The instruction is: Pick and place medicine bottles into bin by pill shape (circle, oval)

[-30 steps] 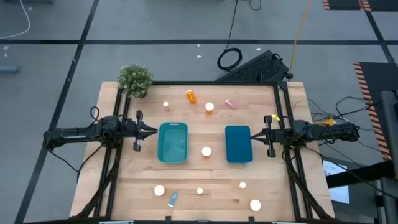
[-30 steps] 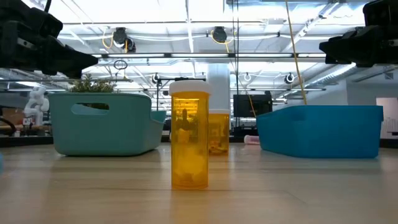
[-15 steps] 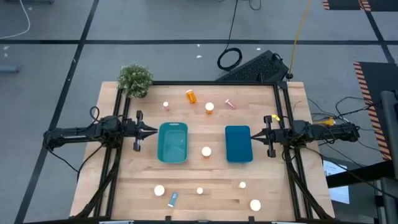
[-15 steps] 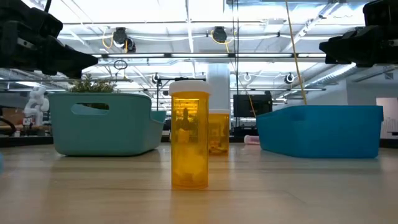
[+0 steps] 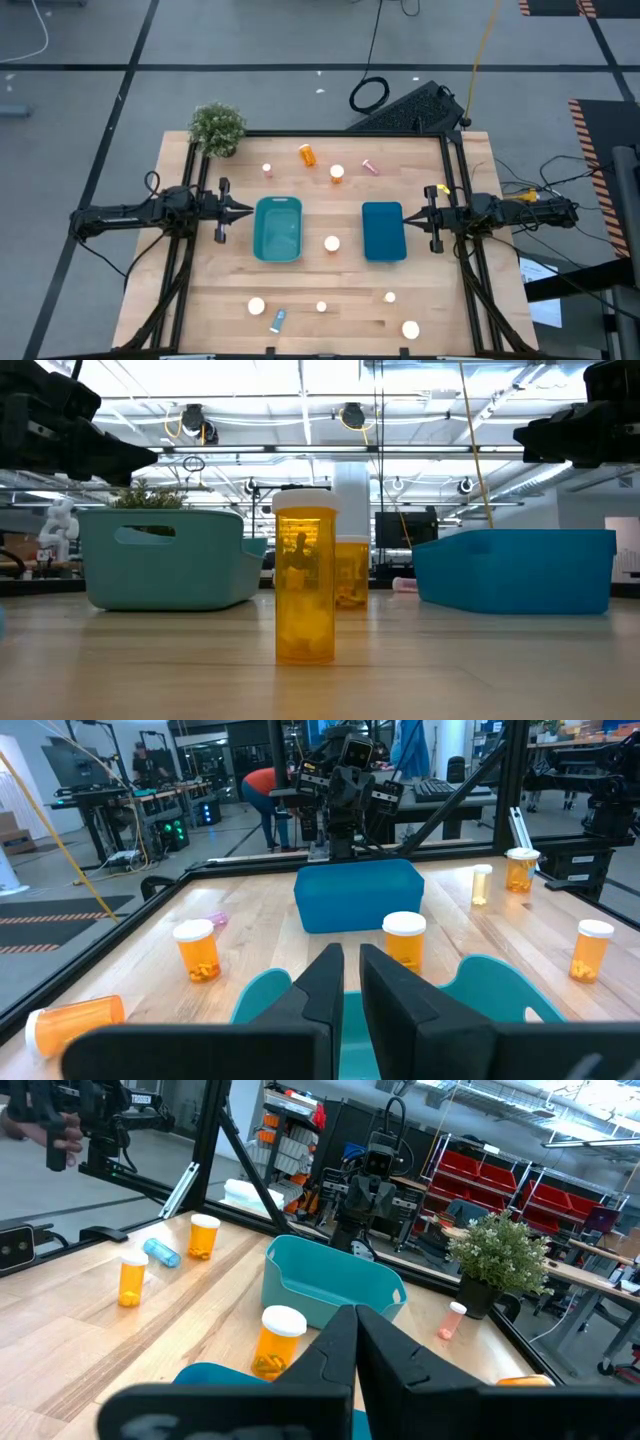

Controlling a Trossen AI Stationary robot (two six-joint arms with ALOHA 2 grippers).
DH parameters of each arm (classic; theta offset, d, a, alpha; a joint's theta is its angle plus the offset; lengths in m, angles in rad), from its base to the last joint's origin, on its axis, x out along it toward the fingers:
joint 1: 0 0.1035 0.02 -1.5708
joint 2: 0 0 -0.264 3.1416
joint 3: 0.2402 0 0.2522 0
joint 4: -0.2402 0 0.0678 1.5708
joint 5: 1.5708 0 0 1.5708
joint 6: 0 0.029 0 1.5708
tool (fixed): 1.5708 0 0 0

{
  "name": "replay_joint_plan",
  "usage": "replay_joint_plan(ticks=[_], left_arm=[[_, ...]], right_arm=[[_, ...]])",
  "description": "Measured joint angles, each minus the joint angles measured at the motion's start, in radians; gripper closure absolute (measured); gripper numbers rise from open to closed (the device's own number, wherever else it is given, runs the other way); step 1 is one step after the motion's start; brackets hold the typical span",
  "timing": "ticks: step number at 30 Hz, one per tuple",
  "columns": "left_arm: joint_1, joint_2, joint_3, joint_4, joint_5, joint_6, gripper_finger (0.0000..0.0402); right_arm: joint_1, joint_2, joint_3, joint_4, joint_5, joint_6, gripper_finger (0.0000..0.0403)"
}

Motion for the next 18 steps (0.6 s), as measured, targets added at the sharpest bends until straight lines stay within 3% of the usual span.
replay_joint_plan(ticks=[18], left_arm=[[0.000, 0.000, 0.000, 0.007, -0.033, -0.050, 0.0360]], right_arm=[[0.000, 0.000, 0.000, 0.000, 0.000, -0.024, 0.0403]])
